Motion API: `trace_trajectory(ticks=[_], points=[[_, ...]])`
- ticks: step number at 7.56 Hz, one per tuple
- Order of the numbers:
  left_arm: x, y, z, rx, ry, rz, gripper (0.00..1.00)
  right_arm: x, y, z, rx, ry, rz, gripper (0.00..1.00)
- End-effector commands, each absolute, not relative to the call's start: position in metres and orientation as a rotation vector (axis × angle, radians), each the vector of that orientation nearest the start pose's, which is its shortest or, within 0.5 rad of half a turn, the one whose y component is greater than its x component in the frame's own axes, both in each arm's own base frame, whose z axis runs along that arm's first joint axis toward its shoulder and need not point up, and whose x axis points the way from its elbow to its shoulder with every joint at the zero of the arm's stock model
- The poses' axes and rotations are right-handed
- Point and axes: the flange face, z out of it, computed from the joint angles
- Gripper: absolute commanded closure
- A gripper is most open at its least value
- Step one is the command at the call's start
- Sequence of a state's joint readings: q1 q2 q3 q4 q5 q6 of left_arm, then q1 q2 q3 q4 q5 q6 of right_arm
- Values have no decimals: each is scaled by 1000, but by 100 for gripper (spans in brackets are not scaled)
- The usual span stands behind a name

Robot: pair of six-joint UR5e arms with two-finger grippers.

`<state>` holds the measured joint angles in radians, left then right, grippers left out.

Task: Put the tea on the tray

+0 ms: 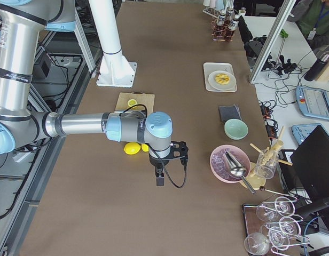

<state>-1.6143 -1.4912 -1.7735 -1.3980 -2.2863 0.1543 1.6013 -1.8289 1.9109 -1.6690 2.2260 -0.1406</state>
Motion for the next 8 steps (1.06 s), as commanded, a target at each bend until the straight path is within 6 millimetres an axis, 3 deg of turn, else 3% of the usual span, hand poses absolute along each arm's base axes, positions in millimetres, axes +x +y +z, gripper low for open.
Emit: trace_trajectory(ticks=[1, 2, 3, 5, 6, 7, 8], points=[[-88, -460, 619, 190, 702, 144, 2, 86, -388, 616, 56, -677, -94, 0], [-86, -448, 631, 181, 706, 153, 2, 85, -386, 625, 38, -688, -89, 0], [-86, -446, 630, 193, 708, 157, 2, 87, -393, 621, 66, -688, -119, 0], [-86, -444, 639, 175, 710, 145, 2, 88, -392, 640, 98, -692, -284, 0], [-87, -447, 636, 183, 708, 144, 2, 88, -401, 634, 110, -689, -294, 0], [-89, -459, 619, 225, 703, 157, 2, 88, -405, 631, 116, -690, -293, 0], [-89, -491, 590, 283, 695, 175, 2, 86, -404, 630, 122, -721, -292, 0]])
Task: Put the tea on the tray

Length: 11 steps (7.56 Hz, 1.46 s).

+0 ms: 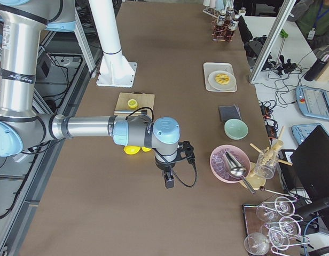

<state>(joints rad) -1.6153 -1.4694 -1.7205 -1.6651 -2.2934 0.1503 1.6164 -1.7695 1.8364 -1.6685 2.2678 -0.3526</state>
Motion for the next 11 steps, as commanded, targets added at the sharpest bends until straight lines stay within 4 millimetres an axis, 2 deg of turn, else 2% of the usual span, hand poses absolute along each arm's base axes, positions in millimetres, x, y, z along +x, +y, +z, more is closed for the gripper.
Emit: trace_trajectory(ticks=[1, 3, 4, 5, 6, 7, 8, 9, 10, 11], points=[[-89, -504, 570, 325, 693, 195, 2, 88, -407, 616, 164, -735, -298, 0], [-88, -506, 546, 381, 698, 196, 2, 88, -415, 595, 255, -724, -282, 0], [-75, -517, 533, 412, 718, 199, 3, 76, -431, 580, 274, -732, -257, 0], [-65, -520, 525, 430, 740, 139, 3, 58, -445, 567, 261, -751, -236, 3], [-52, -521, 516, 446, 787, 26, 2, 47, -447, 563, 277, -764, -240, 0], [-22, -525, 516, 469, 825, 13, 1, 33, -450, 555, 305, -801, -242, 0], [-1, -531, 517, 470, 857, -3, 1, 15, -452, 547, 306, -829, -230, 0], [17, -541, 500, 477, 892, -24, 1, -6, -454, 536, 335, -856, -240, 0], [29, -553, 482, 497, 895, -30, 1, -31, -459, 516, 361, -903, -235, 0], [45, -564, 476, 524, 851, -26, 2, -58, -462, 491, 378, -955, -229, 0]])
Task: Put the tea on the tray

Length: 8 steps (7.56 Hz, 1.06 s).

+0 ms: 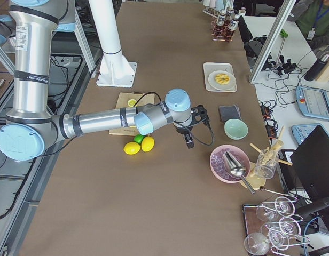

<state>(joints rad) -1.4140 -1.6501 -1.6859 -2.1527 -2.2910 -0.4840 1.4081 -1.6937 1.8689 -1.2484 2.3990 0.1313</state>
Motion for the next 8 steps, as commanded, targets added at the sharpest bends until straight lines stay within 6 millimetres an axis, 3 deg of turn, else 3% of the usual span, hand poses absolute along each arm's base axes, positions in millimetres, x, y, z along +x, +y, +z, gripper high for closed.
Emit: trace_trajectory(ticks=[1, 2, 3, 5, 8], points=[[58, -587, 471, 530, 841, -16, 4, -81, -464, 478, 378, -982, -234, 0], [64, -610, 469, 525, 839, -16, 32, -95, -462, 474, 376, -995, -238, 0], [67, -624, 473, 528, 839, -15, 44, -99, -461, 471, 383, -1001, -238, 0], [70, -653, 488, 546, 807, -33, 44, -100, -461, 470, 386, -1004, -240, 0], [70, -679, 477, 568, 765, -90, 40, -100, -460, 468, 393, -1006, -244, 0]])
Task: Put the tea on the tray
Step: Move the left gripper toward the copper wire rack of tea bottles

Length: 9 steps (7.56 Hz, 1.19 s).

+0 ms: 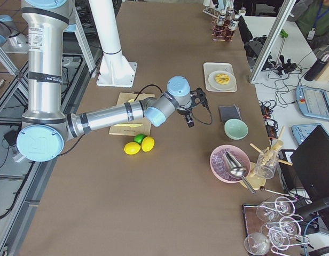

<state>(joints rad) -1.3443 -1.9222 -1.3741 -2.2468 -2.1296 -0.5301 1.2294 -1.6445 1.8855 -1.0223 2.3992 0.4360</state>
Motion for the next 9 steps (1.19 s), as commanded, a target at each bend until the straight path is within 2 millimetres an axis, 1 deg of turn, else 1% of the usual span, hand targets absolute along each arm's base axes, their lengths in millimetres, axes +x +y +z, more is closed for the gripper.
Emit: trace_trajectory(ticks=[1, 3, 4, 5, 6, 8, 9], points=[[69, -685, 473, 579, 748, -130, 39, -100, -460, 468, 395, -1004, -242, 0], [77, -703, 481, 589, 751, -126, 39, -100, -459, 466, 397, -1005, -243, 0], [89, -706, 481, 591, 755, -119, 39, -99, -458, 466, 400, -1002, -243, 0], [109, -709, 472, 601, 749, -151, 39, -99, -458, 466, 399, -1002, -242, 0], [126, -710, 468, 609, 740, -156, 39, -99, -458, 467, 399, -1000, -242, 0], [124, -710, 471, 610, 734, -150, 39, -99, -458, 467, 399, -1000, -242, 0], [116, -711, 471, 609, 739, -154, 37, -99, -458, 467, 399, -1000, -242, 0]])
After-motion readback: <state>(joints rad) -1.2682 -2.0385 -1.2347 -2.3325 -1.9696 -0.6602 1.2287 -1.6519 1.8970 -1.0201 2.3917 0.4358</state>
